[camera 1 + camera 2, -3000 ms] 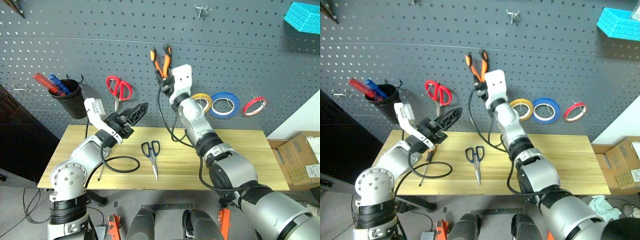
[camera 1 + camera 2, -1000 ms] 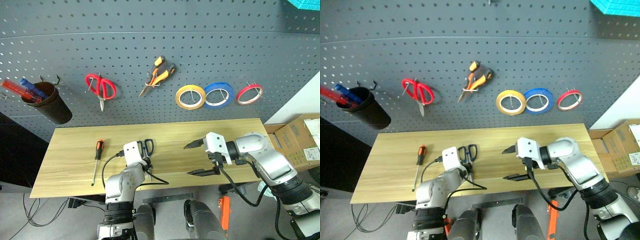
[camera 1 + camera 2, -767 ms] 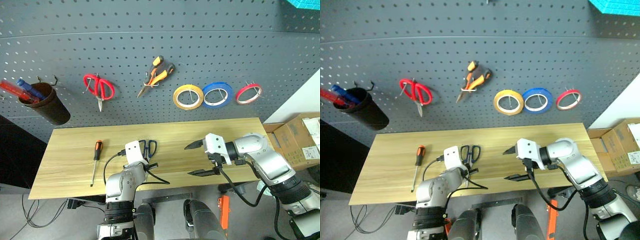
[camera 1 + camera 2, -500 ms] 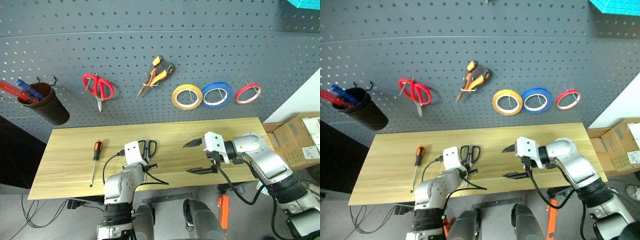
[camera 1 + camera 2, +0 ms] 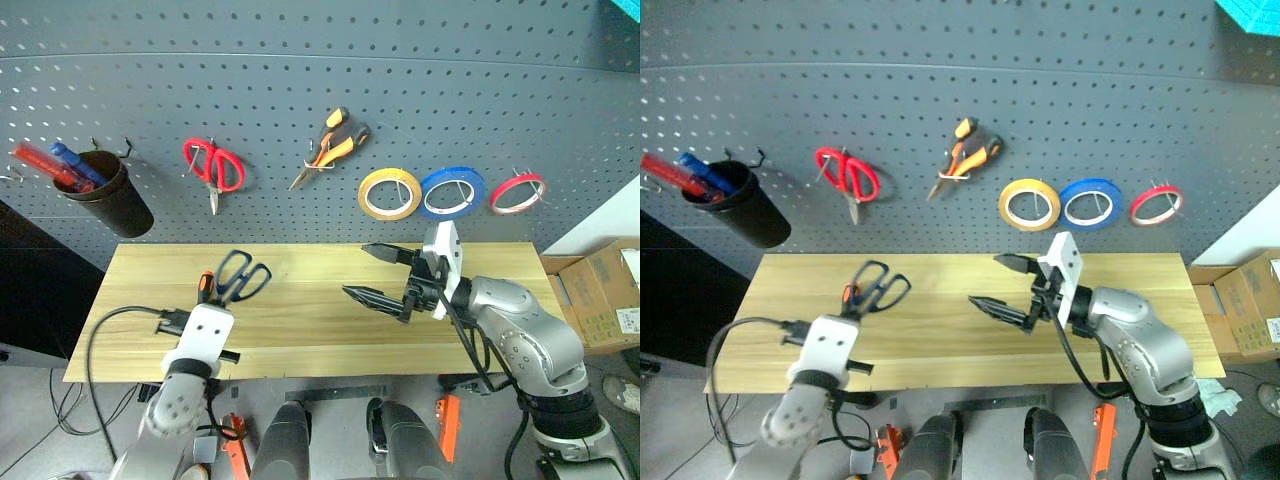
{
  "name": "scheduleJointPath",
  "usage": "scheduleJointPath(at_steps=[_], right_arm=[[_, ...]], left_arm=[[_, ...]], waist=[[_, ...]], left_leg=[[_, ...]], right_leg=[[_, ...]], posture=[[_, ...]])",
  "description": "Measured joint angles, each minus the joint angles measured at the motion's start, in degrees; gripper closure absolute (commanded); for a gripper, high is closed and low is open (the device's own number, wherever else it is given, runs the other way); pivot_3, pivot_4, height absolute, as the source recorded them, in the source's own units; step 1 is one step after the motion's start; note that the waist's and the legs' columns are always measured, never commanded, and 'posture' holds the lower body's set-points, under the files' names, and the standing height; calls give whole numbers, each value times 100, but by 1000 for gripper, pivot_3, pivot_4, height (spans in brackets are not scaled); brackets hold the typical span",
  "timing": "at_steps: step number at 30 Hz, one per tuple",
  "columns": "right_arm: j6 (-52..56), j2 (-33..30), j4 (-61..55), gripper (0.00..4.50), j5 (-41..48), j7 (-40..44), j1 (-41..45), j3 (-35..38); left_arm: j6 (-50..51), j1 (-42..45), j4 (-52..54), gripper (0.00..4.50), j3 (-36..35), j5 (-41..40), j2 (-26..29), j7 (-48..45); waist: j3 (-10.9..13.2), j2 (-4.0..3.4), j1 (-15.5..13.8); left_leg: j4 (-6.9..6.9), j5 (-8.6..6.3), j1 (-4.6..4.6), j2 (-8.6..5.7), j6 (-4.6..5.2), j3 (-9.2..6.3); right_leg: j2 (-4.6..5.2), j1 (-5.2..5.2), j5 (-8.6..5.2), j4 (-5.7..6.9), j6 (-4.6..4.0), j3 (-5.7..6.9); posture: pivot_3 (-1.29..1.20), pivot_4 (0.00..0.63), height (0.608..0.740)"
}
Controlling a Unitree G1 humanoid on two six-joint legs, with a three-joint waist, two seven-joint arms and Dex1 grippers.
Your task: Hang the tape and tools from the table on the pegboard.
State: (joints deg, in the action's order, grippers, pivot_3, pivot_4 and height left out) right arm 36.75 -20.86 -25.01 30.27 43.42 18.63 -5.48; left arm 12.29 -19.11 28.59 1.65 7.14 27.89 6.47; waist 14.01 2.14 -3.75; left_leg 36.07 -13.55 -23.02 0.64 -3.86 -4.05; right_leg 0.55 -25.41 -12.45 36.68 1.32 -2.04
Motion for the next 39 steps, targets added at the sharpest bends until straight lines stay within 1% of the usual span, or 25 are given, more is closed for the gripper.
scheduleJointPath(at_steps=[3,7,11,16,21,27,31,39], right_arm=[[-116,183,61,0,-66,-231,50,-24],[-316,406,277,0,-132,-372,316,-24],[-439,447,375,0,-125,-369,473,-13],[-529,456,514,0,-147,-389,480,-17],[-578,450,514,0,-201,-483,478,-17],[-581,416,513,0,-209,-574,460,-17],[-581,389,510,0,-210,-624,455,-17],[-581,373,510,0,-210,-647,444,-18]], left_arm=[[-709,17,6,4303,-97,348,-189,160],[-1034,683,-196,4303,-255,502,-315,147],[-1125,1349,-704,4303,-502,397,-315,-109],[-1133,1924,-1328,4303,-697,89,-314,-506],[-1151,2051,-1555,4303,-837,-80,-380,-721],[-1143,2215,-1805,4303,-899,-251,-558,-755],[-1143,2302,-1874,4303,-953,-277,-578,-832],[-1113,2392,-1998,4303,-1086,-371,-689,-879]], waist=[[-110,6,-96],[-218,18,-118],[-314,26,-98],[-401,39,-90],[-434,42,-82],[-469,54,-80],[-473,54,-79],[-506,59,-78]], left_leg=[[2,2,7,-14,6,16],[7,8,13,-5,15,25],[6,9,27,-1,15,30],[6,9,33,1,15,34],[7,9,56,1,16,49],[10,11,85,5,18,56],[10,10,127,6,18,60],[11,10,144,6,18,59]], right_leg=[[-16,7,1,-2,1,14],[-33,13,14,4,-5,20],[-39,18,15,17,-5,16],[-42,20,20,23,-13,12],[-43,33,23,29,-15,-2],[-49,58,24,33,-14,-10],[-51,102,23,29,-13,-13],[-51,119,23,30,-13,-14]], posture=[[246,93,740],[250,80,740],[249,73,740],[231,66,740],[219,64,740],[211,65,740],[212,65,740],[213,66,740]])
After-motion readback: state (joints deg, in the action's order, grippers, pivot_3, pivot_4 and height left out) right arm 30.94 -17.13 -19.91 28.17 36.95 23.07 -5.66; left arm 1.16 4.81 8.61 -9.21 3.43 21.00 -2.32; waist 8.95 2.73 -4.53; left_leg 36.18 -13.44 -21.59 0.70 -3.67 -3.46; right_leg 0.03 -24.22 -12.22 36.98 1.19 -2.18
